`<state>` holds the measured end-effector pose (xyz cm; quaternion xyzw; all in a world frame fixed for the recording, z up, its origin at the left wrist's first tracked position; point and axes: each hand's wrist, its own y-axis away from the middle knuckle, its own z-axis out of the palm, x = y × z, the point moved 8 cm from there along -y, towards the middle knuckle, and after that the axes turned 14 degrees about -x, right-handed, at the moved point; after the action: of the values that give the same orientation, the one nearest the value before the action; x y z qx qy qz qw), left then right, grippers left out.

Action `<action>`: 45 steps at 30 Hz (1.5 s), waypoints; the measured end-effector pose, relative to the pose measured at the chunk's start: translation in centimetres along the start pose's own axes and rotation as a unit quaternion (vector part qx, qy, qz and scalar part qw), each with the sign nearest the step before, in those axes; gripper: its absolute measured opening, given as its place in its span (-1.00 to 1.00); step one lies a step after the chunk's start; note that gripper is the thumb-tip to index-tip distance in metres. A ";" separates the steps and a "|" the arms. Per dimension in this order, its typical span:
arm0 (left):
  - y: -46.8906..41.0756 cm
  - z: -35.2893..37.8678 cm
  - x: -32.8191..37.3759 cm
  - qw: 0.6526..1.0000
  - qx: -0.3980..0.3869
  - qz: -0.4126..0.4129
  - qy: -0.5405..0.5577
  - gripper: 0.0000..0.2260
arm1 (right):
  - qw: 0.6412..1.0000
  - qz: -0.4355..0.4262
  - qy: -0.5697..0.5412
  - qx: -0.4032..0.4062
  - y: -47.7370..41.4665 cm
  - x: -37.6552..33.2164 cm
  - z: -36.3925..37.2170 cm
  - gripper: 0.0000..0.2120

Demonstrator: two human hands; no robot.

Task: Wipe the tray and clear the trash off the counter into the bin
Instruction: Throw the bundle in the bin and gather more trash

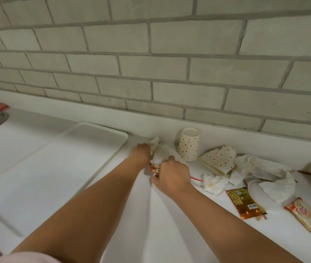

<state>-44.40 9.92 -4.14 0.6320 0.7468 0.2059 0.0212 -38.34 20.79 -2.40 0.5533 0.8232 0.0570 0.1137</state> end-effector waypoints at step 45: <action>42.1 3.9 -22.9 0.867 0.094 -0.032 0.488 -0.88 | 0.966 -0.239 0.036 -0.091 24.5 -28.6 -3.3 -0.71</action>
<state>0.71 -5.90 1.12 0.4261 0.6976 0.4157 -0.3988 -6.83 3.82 9.77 0.3253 0.9264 0.1232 0.1441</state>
